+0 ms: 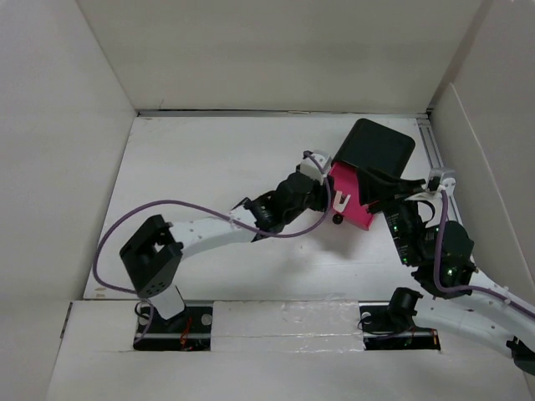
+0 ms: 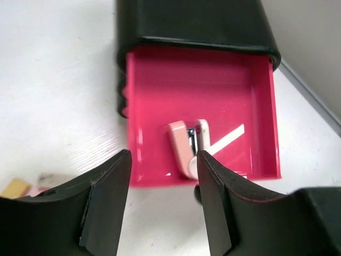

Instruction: Organize the desk

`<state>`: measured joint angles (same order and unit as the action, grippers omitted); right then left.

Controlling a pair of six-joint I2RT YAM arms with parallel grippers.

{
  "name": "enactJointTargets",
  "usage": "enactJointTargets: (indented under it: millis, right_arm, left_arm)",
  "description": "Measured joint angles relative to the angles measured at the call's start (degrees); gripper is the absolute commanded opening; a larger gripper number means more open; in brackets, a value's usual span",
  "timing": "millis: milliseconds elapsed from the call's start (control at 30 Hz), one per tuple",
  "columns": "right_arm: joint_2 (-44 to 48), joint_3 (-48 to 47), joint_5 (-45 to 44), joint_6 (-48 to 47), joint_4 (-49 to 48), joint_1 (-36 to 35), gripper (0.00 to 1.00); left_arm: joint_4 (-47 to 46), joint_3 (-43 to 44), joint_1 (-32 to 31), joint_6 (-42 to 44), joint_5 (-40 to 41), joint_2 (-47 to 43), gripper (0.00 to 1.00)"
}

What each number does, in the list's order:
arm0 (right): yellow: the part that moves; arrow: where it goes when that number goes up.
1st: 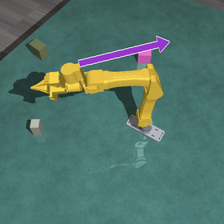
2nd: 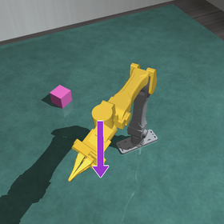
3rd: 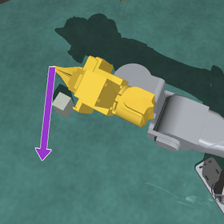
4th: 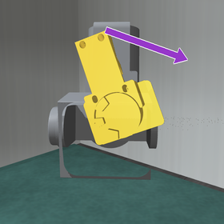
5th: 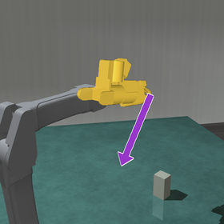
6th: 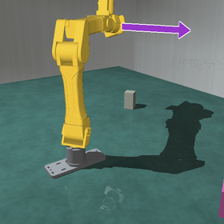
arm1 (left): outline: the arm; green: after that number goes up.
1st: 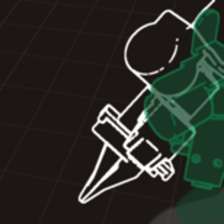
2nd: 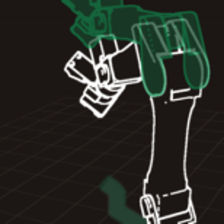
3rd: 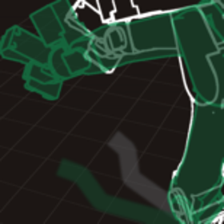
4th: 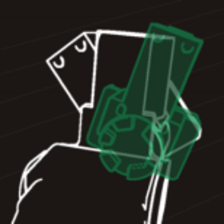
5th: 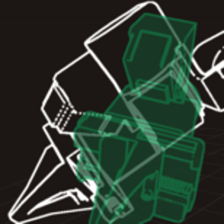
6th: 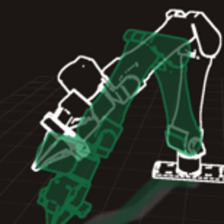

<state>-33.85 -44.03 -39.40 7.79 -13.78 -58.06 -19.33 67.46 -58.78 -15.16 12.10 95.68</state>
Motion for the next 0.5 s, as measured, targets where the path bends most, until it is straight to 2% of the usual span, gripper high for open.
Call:
enactJointTargets:
  millis: [100,133,233,367,500]
  right_arm:
    - [-0.48,0.00,0.00,0.02,-0.09,0.00,0.31]
    - [-0.81,0.00,-0.02,0.04,-0.09,0.00,0.29]
    - [-1.60,0.00,-0.04,0.17,-0.11,0.00,0.30]
    - [-2.54,0.00,-0.04,0.20,-0.24,0.00,0.36]
    - [-3.69,0.00,0.00,0.20,-0.37,0.00,0.42]
  left_arm:
    - [-1.11,-5.95,0.70,-0.13,2.93,-8.39,0.52]
    - [-1.51,-7.96,1.22,-0.50,3.63,-10.88,0.61]
    - [-2.40,-15.87,4.74,-2.45,4.98,-18.05,0.70]
    - [-1.73,-26.58,10.45,-5.64,4.94,-21.53,0.70]
    - [0.46,-31.32,11.91,-6.86,4.04,-18.64,0.70]
